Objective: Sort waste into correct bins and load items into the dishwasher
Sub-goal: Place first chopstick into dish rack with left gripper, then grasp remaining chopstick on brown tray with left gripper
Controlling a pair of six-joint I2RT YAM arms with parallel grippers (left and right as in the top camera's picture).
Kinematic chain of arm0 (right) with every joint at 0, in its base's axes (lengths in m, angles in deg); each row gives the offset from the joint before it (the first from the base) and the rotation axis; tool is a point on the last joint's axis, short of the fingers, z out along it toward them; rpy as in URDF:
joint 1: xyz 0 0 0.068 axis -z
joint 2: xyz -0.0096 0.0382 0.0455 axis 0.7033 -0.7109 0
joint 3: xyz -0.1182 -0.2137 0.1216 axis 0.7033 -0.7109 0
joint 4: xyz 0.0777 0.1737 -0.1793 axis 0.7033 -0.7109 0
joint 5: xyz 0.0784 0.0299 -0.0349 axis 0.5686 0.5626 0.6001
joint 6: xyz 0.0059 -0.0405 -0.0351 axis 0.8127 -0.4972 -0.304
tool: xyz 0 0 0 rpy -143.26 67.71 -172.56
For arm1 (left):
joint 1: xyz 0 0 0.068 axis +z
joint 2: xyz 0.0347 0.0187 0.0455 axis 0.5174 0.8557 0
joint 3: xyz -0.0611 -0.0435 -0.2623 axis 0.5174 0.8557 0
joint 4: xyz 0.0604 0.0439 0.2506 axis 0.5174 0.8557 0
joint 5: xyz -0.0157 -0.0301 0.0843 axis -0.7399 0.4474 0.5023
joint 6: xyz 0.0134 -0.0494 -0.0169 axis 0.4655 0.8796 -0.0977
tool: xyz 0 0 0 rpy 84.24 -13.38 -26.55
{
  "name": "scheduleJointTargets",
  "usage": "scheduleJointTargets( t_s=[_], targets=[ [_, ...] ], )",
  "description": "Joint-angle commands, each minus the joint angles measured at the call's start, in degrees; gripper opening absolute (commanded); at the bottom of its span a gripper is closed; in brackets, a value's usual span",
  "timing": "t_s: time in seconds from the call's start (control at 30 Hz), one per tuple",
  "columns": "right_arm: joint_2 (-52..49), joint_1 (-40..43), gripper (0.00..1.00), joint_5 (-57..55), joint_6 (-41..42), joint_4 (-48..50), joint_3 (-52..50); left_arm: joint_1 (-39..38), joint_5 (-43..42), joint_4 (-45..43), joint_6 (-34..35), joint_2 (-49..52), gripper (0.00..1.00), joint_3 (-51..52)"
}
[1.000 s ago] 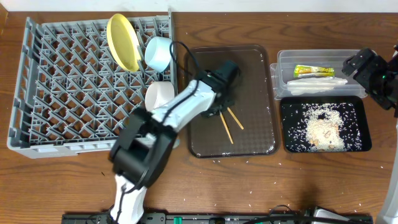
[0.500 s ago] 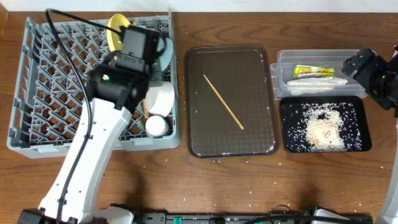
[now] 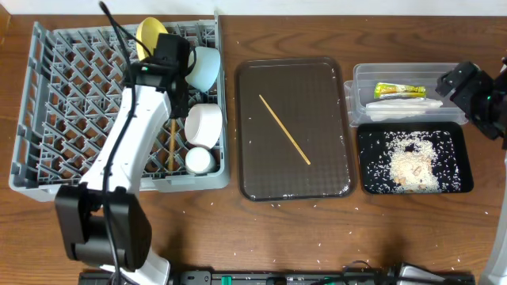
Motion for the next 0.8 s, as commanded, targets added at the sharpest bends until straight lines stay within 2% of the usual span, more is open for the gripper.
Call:
scheduleJointTargets(
  t_s=[0.0,0.1,0.23,0.3,0.37,0.47,0.63,0.77],
  targets=[
    [0.09,0.24,0.99,-0.55,0.76,-0.11,0.09,-0.7,-0.52,-0.52,0.04,-0.9,0.38,-0.48],
    [0.09,0.24,0.99,-0.55,0.79,-0.11,0.09,-1.11,-3.61,-0.22,0.48,-1.66,0.38,-2.05],
    [0.09,0.24,0.99,-0.55,0.79,-0.11,0.09,-2.4,-12.22,-0.74,5.31,-3.87,0.37,-3.78],
    [0.09,0.24,0.99,-0.55,0.79,-0.11,0.09,-3.67,-16.33,-1.7,9.97,-5.2,0.36,-3.87],
    [0.09,0.24,0.99,-0.55,0.79,-0.11,0.09,-5.66,-19.3,-2.36,19.08,-5.75,0.32,-3.87],
    [0.09,0.24,0.99,-0.55,0.79,-0.11,0.09,-10.08,-20.31,-2.82,37.09,-5.09,0.31,-3.21],
    [0.09,0.24,0.99,-0.55,0.79,-0.11,0.09,-19.47,-17.44,-8.94,41.29,-0.24,0.31,-2.01],
    [0.09,0.24,0.99,-0.55,0.79,-0.11,0.09,-24.11,-13.11,-11.5,45.64,4.61,0.31,-2.01]
  ],
)
